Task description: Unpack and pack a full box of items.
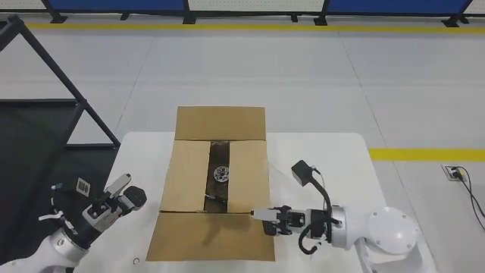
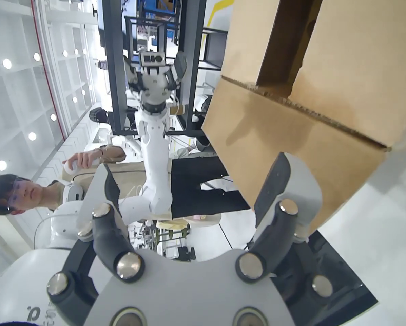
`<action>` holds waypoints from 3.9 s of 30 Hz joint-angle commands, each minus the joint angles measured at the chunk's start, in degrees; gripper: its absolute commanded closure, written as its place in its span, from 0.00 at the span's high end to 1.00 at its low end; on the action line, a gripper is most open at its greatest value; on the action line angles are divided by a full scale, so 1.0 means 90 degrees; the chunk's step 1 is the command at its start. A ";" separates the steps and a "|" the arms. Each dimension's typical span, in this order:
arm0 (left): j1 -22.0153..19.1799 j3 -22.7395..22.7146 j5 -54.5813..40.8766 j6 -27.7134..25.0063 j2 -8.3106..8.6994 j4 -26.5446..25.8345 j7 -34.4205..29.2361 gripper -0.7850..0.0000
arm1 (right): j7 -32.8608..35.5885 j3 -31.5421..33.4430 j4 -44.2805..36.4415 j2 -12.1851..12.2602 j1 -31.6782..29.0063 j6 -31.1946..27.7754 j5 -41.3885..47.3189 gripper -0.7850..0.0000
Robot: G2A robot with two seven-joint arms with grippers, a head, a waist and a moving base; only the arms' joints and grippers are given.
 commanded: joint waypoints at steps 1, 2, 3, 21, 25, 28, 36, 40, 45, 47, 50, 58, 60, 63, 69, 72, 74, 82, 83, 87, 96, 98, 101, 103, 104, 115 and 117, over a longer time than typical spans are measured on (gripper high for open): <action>-0.0504 0.0061 0.0097 0.0001 0.0038 0.0404 -0.0178 1.00 | 0.0135 0.0167 -0.0168 0.0055 -0.0219 -0.0019 0.0112 1.00; -0.0727 0.0089 0.0158 -0.0021 0.0059 0.0608 -0.0306 1.00 | 0.0142 0.0218 -0.0248 0.0078 -0.0311 0.0000 0.0093 1.00; -0.0953 0.0112 0.0210 -0.0020 0.0078 0.0818 -0.0384 1.00 | 0.0145 0.0255 -0.0322 0.0099 -0.0400 0.0021 0.0100 1.00; -0.3439 0.1007 0.1174 -0.0552 0.0255 0.2918 -0.1403 1.00 | -0.0454 0.0277 -0.0786 0.0402 -0.0971 0.1855 -0.0575 1.00; -0.3439 0.1007 0.1174 -0.0552 0.0255 0.2918 -0.1403 1.00 | -0.0727 0.0169 -0.0373 0.0434 -0.0854 0.1438 -0.0549 1.00; -0.3439 0.1007 0.1174 -0.0552 0.0255 0.2918 -0.1403 1.00 | -0.0833 0.0247 -0.0067 0.0461 -0.0975 0.0628 -0.0233 1.00; -0.3439 0.1007 0.1174 -0.0552 0.0255 0.2918 -0.1403 1.00 | -0.0931 0.0307 0.0896 0.0502 -0.0998 -0.0831 0.0801 0.76; -0.3439 0.1007 0.1174 -0.0552 0.0255 0.2918 -0.1403 1.00 | -0.1021 0.0114 0.1232 0.0513 -0.0888 -0.0961 0.0936 0.48; -0.3439 0.1007 0.1174 -0.0552 0.0255 0.2918 -0.1403 1.00 | -0.1104 -0.0140 0.1510 0.0525 -0.0767 -0.0973 0.1080 0.49; -0.3439 0.1007 0.1174 -0.0552 0.0255 0.2918 -0.1403 1.00 | -0.1143 -0.0216 0.1575 0.0531 -0.0727 -0.0968 0.1134 0.45; -0.3439 0.1007 0.1174 -0.0552 0.0255 0.2918 -0.1403 1.00 | -0.1242 -0.0265 0.1643 0.0547 -0.0690 -0.0864 0.1204 0.38; -0.3439 0.1007 0.1174 -0.0552 0.0255 0.2918 -0.1403 1.00 | -0.1194 -0.0354 0.1702 0.0618 -0.0677 -0.0661 0.1297 0.00; -0.3439 0.1007 0.1174 -0.0552 0.0255 0.2918 -0.1403 1.00 | -0.1210 -0.0365 0.1679 0.0635 -0.0695 -0.0587 0.1332 0.00; -0.3439 0.1007 0.1174 -0.0552 0.0255 0.2918 -0.1403 1.00 | -0.1167 -0.0364 0.1663 0.0662 -0.0748 -0.0595 0.1461 0.00; -0.3439 0.1007 0.1174 -0.0552 0.0255 0.2918 -0.1403 1.00 | -0.1003 -0.0346 0.1478 0.0729 -0.0923 -0.0623 0.1632 0.00; -0.3439 0.1007 0.1174 -0.0552 0.0255 0.2918 -0.1403 1.00 | -0.0851 -0.0324 0.1377 0.0766 -0.1019 -0.0692 0.1750 0.00; -0.3439 0.1007 0.1174 -0.0552 0.0255 0.2918 -0.1403 1.00 | -0.0765 -0.0327 0.1334 0.0794 -0.1072 -0.0700 0.1737 0.00; -0.3439 0.1007 0.1174 -0.0552 0.0255 0.2918 -0.1403 1.00 | -0.0620 -0.0398 0.1327 0.0887 -0.1115 -0.0608 0.1664 0.00; -0.3439 0.1007 0.1174 -0.0552 0.0255 0.2918 -0.1403 1.00 | -0.0605 -0.0417 0.1325 0.0899 -0.1108 -0.0586 0.1625 0.00; -0.3439 0.1007 0.1174 -0.0552 0.0255 0.2918 -0.1403 1.00 | -0.0614 -0.0466 0.1256 0.0943 -0.1112 -0.0606 0.1489 0.00; -0.3439 0.1007 0.1174 -0.0552 0.0255 0.2918 -0.1403 1.00 | -0.1008 -0.0234 0.0701 0.1040 -0.1272 -0.0876 0.1518 1.00; -0.3439 0.1007 0.1174 -0.0552 0.0255 0.2918 -0.1403 1.00 | -0.1153 -0.0133 0.0529 0.1050 -0.1358 -0.1129 0.1699 1.00; -0.3401 0.1087 0.1159 -0.0664 0.0250 0.2923 -0.1305 1.00 | -0.1257 -0.0025 0.0285 0.1077 -0.1455 -0.1353 0.1781 1.00; -0.3518 0.1231 0.1534 -0.0992 0.0257 0.3117 -0.1156 1.00 | -0.1248 0.0022 0.0133 0.1098 -0.1498 -0.1409 0.1822 1.00; -0.3626 0.1348 0.1566 -0.1149 0.0250 0.3243 -0.1196 1.00 | -0.1242 0.0048 0.0065 0.1109 -0.1516 -0.1420 0.1838 1.00; -0.5193 0.2549 0.2357 -0.2882 0.0149 0.5115 -0.1552 1.00 | -0.1662 0.0506 -0.0769 0.1221 -0.2264 -0.1591 0.1949 1.00; -0.5493 0.2769 0.2408 -0.3135 0.0114 0.5469 -0.1695 1.00 | -0.1839 0.0603 -0.0946 0.1235 -0.2486 -0.1622 0.1941 1.00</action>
